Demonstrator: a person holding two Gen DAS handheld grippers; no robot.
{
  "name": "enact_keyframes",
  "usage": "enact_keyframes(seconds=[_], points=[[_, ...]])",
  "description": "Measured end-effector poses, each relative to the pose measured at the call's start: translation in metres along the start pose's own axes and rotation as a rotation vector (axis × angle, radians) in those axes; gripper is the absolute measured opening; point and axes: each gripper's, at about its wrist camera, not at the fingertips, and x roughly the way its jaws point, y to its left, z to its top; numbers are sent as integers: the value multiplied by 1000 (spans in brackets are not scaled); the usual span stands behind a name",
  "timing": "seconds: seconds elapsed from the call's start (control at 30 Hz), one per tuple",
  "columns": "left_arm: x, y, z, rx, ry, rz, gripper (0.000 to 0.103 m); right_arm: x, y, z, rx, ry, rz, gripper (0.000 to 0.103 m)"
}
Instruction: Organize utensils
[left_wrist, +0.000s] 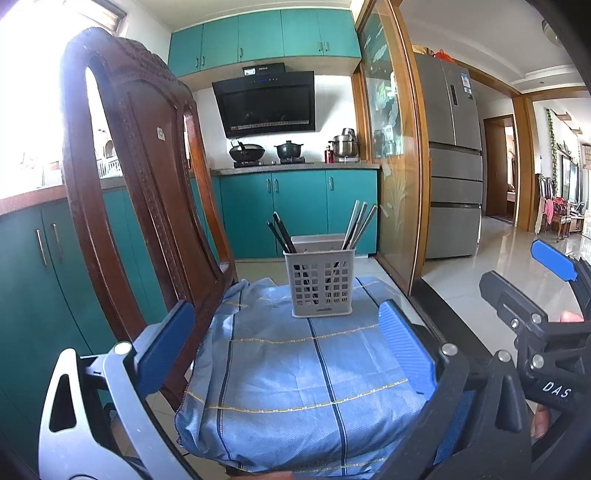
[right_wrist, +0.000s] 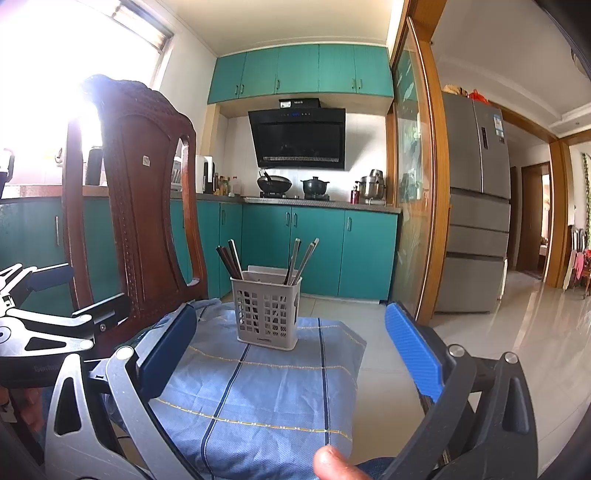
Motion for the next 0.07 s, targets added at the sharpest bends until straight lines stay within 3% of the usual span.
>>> enact_keyframes(seconds=[0.07], points=[[9, 0, -2, -8, 40, -6, 99, 15, -4, -4, 31, 59, 11, 100]])
